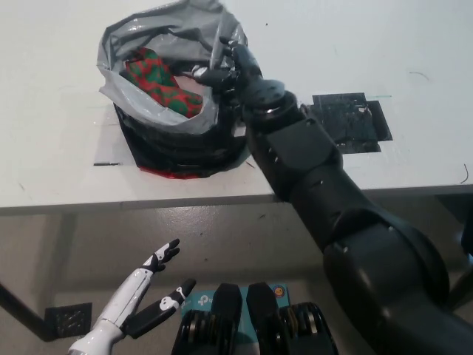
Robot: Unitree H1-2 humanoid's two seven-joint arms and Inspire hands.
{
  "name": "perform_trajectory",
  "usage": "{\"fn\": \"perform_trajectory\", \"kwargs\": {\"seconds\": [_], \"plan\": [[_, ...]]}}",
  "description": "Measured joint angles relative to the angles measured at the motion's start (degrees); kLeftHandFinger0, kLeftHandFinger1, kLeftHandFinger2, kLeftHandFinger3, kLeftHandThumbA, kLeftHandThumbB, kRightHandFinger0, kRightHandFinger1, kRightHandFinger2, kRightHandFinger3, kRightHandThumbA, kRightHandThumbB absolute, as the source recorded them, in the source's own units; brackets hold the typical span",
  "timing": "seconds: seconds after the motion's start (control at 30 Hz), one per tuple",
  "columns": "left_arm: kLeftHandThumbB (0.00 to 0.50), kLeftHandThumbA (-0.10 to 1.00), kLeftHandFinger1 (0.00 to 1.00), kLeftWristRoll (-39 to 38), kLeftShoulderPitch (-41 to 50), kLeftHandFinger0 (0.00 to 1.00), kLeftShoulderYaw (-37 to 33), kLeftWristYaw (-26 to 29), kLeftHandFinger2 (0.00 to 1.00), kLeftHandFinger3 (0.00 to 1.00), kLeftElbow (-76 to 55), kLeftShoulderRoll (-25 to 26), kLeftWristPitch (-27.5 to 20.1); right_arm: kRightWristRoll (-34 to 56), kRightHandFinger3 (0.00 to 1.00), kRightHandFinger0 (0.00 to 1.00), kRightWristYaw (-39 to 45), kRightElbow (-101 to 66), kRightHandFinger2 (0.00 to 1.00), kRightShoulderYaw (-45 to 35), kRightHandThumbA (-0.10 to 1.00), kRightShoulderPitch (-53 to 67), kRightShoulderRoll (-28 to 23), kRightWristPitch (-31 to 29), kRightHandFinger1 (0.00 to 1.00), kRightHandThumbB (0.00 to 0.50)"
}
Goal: The robot uses its right hand to pick up a bag of coffee beans and puts it in the black plastic bag, then the robot grabs the top of the bag and lifts it.
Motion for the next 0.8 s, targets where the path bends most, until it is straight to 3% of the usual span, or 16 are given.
{"fn": "perform_trajectory", "kwargs": {"seconds": [0.27, 0.37, 0.63, 0.8], "plan": [[0.134, 0.78, 1.00, 0.0, 0.0, 1.00, 0.0, -0.2, 1.00, 1.00, 0.1, 0.0, -0.1, -8.8, 1.00, 1.00, -3.3, -5.9, 1.00, 13.6, 0.81, 0.8, -0.5, 0.4, 1.00, 0.477], [0.138, 0.79, 1.00, 0.0, 0.0, 1.00, 0.0, -0.2, 1.00, 1.00, 0.1, 0.0, -0.1, -12.3, 1.00, 1.00, -4.6, -8.1, 1.00, 17.8, 0.87, 0.8, -0.8, 1.1, 1.00, 0.479], [0.132, 0.79, 1.00, 0.0, 0.0, 1.00, 0.0, -0.3, 1.00, 1.00, 0.0, 0.1, -0.3, -19.9, 1.00, 1.00, -8.3, -11.3, 1.00, 24.2, 0.86, 0.7, -1.9, 4.4, 1.00, 0.430], [0.142, 0.79, 1.00, 0.0, -0.1, 1.00, 0.0, -0.4, 1.00, 1.00, 0.0, 0.1, -0.4, -25.0, 1.00, 1.00, -11.5, -14.9, 1.00, 25.5, 0.85, -0.5, -2.0, 7.1, 1.00, 0.439]]}}
